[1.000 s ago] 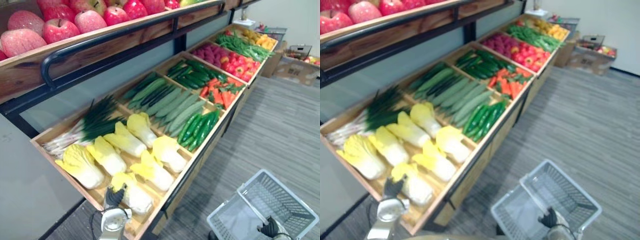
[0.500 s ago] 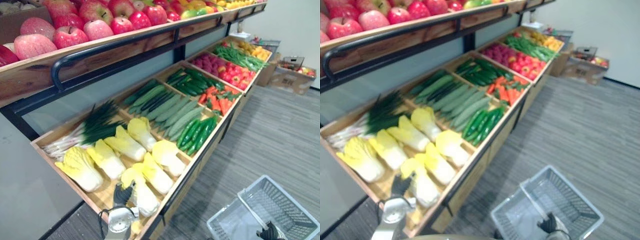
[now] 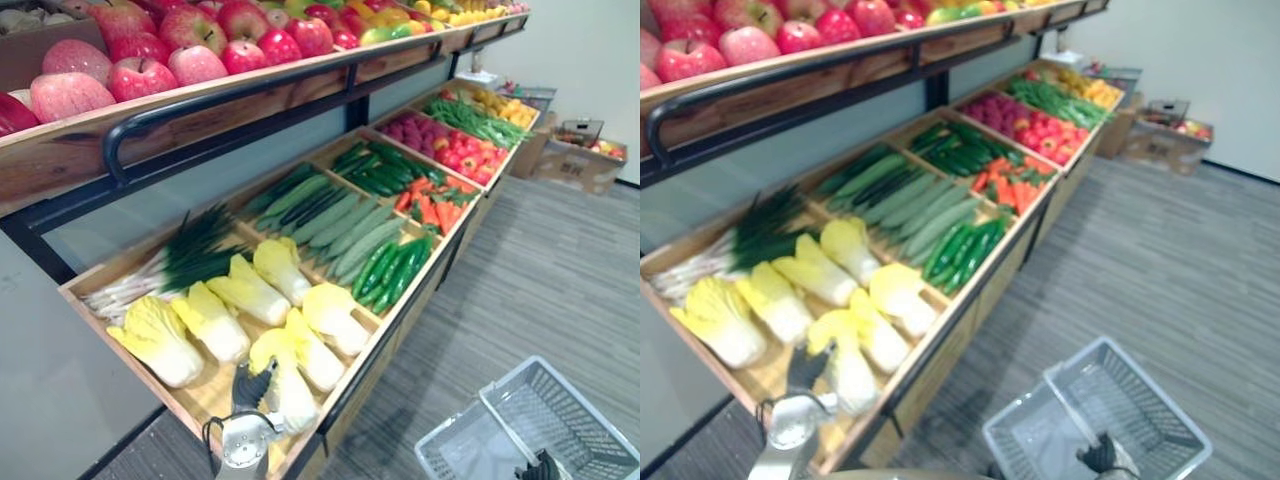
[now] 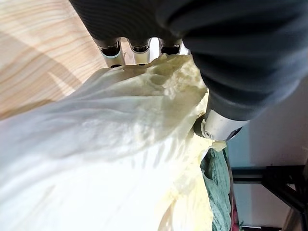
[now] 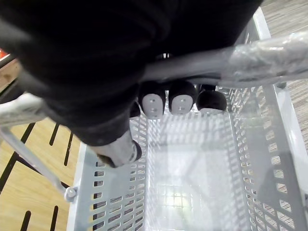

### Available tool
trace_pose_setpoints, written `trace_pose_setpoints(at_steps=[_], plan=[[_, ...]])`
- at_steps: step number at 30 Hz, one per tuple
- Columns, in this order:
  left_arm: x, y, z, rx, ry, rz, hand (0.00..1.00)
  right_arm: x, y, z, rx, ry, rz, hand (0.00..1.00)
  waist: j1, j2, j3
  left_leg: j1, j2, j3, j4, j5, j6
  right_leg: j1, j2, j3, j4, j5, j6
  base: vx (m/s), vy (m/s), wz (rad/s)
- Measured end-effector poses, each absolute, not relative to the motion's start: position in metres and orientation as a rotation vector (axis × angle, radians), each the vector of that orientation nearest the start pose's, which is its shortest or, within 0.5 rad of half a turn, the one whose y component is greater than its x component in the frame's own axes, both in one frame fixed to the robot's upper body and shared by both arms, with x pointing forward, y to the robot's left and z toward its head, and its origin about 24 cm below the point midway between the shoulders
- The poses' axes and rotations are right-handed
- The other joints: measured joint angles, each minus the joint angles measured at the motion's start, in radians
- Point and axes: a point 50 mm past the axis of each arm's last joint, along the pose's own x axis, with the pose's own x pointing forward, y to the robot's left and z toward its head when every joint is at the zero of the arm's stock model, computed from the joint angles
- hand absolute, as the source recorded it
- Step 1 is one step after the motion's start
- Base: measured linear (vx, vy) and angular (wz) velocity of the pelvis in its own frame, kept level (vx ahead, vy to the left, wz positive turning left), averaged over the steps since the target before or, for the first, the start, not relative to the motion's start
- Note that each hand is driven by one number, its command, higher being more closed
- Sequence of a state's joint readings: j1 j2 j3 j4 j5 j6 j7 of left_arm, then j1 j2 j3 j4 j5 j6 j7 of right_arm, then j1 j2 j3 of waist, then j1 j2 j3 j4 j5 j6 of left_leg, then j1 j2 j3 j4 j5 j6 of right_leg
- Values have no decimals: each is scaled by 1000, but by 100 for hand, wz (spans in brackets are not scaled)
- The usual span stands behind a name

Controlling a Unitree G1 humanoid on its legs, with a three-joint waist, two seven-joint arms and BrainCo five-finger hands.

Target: Pick vegetable in the basket

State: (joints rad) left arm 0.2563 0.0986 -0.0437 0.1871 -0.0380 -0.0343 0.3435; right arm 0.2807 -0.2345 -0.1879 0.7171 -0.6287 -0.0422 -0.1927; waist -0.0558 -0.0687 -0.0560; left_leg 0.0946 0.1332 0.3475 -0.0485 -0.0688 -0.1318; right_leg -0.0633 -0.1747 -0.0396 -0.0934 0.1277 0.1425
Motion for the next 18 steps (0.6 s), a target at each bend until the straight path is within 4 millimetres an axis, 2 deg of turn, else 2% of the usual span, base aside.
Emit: trace_pose_setpoints(at_steps=[7,11,18], plan=[[178,179,-39,79,349,391,100,84,-278,-118,-827,922,-164,100,0,4,-3,2,2,-2,0,0,-1,1,3,-4,8,-8,-11,0,0,0],[181,194,-30,187,295,496,100,83,-279,-118,-816,923,-187,100,-1,3,-2,2,4,-2,-1,-1,-2,1,6,-6,10,-10,-16,-3,-15,0],[185,216,-19,243,246,644,100,83,-281,-117,-816,920,-197,100,-1,1,0,3,4,-2,-2,-1,-2,0,7,-6,10,-11,-16,0,0,0]])
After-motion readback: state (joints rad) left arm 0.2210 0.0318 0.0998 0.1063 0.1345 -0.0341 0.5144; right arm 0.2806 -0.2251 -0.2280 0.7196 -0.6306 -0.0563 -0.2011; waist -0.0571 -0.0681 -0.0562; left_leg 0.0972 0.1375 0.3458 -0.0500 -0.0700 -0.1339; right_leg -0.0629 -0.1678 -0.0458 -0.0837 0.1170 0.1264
